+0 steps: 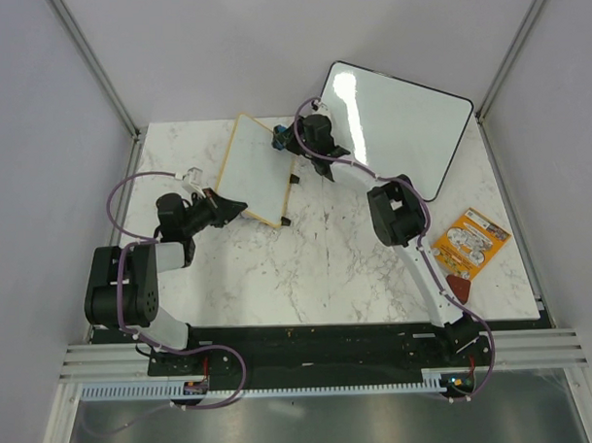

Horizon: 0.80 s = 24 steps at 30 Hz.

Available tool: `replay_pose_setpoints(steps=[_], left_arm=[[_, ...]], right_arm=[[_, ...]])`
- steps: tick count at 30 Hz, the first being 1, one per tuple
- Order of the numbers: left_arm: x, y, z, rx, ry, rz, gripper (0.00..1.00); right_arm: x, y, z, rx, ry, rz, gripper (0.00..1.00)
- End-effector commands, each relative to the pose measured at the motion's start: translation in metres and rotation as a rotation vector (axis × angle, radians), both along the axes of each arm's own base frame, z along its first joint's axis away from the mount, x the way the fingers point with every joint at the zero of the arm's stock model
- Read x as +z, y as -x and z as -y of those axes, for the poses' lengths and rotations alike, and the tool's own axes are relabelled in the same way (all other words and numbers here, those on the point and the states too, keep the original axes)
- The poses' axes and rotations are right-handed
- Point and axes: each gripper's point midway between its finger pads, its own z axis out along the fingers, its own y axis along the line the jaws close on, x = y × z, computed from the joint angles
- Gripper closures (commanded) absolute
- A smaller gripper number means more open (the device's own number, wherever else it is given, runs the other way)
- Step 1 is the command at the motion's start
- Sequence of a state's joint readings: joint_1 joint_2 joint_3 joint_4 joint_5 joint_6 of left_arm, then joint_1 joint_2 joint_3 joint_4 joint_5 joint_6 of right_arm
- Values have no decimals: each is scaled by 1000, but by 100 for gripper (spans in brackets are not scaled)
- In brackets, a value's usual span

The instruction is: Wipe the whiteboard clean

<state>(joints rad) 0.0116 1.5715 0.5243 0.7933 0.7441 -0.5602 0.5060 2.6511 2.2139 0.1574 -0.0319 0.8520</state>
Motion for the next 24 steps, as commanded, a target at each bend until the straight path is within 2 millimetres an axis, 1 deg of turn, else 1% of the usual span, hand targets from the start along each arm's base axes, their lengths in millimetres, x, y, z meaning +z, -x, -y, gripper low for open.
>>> replay_pose_setpoints(steps=[1, 2, 3, 4, 5, 6, 8, 9, 10, 11, 12, 13, 14, 15, 16, 17, 19, 20, 21, 22, 23, 24], left_arm=[[-18, 24, 24, -177, -97, 48, 98], [-18, 24, 24, -175, -97, 48, 98], [-18, 23, 24, -174, -98, 48, 98], [-18, 23, 24, -175, -97, 48, 98], [-18, 23, 24, -174, -98, 48, 98], [-18, 23, 24, -174, -99, 47, 98], [-18, 23, 24, -174, -99, 49, 98], [-19, 24, 24, -174, -99, 46, 98], [-19, 23, 24, -175, -100, 47, 98], [-18, 23, 24, -176, -100, 50, 98], [-18, 23, 24, -175, -100, 50, 98], [-18, 24, 25, -178, -99, 49, 98], [-18, 23, 24, -176, -100, 50, 98], [-19, 24, 24, -176, -100, 47, 98], [-18, 24, 25, -178, -99, 50, 98], [-18, 24, 24, -176, -99, 48, 98], [-18, 24, 24, -176, -100, 48, 98], [-18, 24, 24, -176, -101, 50, 98], [-18, 24, 24, -175, -101, 51, 98], [-18, 24, 25, -179, -100, 50, 98], [-18, 24, 25, -177, -101, 50, 98], [-18, 24, 25, -178, -101, 51, 98]], right_arm=[[3, 100, -112, 356, -75, -41, 100], [14, 103, -118, 366, -90, -20, 100], [24, 109, -128, 384, -112, 11, 100], [31, 114, -135, 395, -125, 22, 100], [33, 117, -140, 403, -133, 22, 100], [43, 123, -150, 421, -152, 36, 100], [50, 130, -160, 448, -190, 30, 100], [58, 136, -168, 460, -203, 43, 100], [61, 139, -172, 464, -201, 59, 100], [66, 138, -173, 444, -199, 79, 100], [67, 141, -177, 443, -194, 89, 100], [69, 140, -177, 432, -190, 97, 100], [68, 138, -176, 422, -186, 97, 100], [68, 130, -172, 389, -179, 102, 100], [63, 125, -168, 370, -166, 99, 100], [55, 116, -159, 338, -142, 79, 100], [39, 104, -147, 290, -120, 47, 100], [24, 95, -134, 260, -98, 7, 100], [14, 89, -126, 233, -80, -16, 100], [2, 85, -119, 214, -62, -38, 100], [-16, 79, -104, 183, -27, -82, 100], [-27, 76, -97, 164, -9, -100, 100]])
